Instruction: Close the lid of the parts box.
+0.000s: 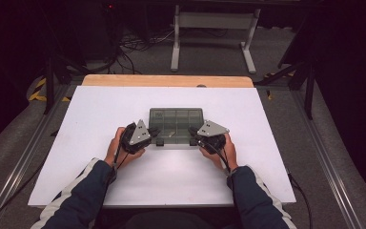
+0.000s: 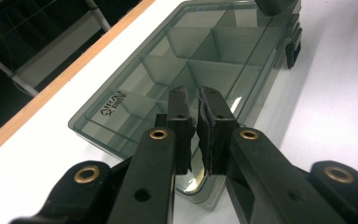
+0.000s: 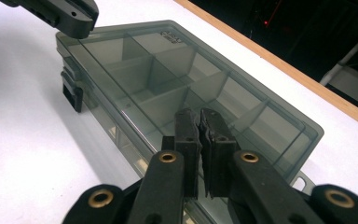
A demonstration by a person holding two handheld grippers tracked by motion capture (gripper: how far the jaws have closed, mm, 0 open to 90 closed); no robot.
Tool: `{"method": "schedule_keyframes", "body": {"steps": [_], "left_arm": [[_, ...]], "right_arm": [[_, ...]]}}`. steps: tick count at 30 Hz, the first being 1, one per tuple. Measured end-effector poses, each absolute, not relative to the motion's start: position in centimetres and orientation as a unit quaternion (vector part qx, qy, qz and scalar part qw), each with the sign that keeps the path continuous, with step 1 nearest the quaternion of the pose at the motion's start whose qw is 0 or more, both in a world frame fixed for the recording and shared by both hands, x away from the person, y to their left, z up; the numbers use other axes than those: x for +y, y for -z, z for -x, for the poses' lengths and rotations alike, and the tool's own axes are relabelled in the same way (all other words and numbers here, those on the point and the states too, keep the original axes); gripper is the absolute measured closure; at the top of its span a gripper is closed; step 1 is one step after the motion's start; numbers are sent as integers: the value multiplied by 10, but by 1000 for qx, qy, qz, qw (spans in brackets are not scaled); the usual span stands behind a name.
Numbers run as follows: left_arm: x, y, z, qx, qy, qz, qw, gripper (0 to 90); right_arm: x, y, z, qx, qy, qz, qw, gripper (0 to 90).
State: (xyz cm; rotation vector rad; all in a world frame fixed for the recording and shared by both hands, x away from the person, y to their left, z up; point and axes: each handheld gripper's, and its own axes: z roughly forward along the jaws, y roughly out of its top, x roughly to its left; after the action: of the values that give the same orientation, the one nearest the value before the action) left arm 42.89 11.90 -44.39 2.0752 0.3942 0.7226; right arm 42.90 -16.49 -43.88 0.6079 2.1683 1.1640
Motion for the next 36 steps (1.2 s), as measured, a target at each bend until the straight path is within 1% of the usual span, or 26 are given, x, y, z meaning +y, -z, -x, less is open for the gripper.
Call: {"method": "schedule_keyframes", "body": {"steps": [15,17,21,22,25,30,31,36], "left_arm": [[119,436,-424,147,-296,-830,448,802],[119,435,-423,146,-297,-829,450,783],[119,434,-422,144,-298,-828,452,775],[119,434,-422,142,-298,-828,452,758],[119,434,-421,142,-298,-828,454,752],[119,432,-420,138,-300,-827,456,711],[119,432,-420,138,-300,-826,457,711],[119,432,-420,137,-300,-825,459,671]], "right_arm": [[-164,432,-424,810,-449,-220,307,817],[-164,430,-424,809,-450,-219,308,800],[-164,430,-423,809,-450,-217,309,789],[-164,429,-423,808,-451,-217,309,774],[-163,429,-422,809,-450,-216,311,766],[-163,428,-422,807,-452,-214,313,734],[-163,428,-422,807,-453,-215,313,715],[-163,428,-422,806,-455,-214,312,674]]}}
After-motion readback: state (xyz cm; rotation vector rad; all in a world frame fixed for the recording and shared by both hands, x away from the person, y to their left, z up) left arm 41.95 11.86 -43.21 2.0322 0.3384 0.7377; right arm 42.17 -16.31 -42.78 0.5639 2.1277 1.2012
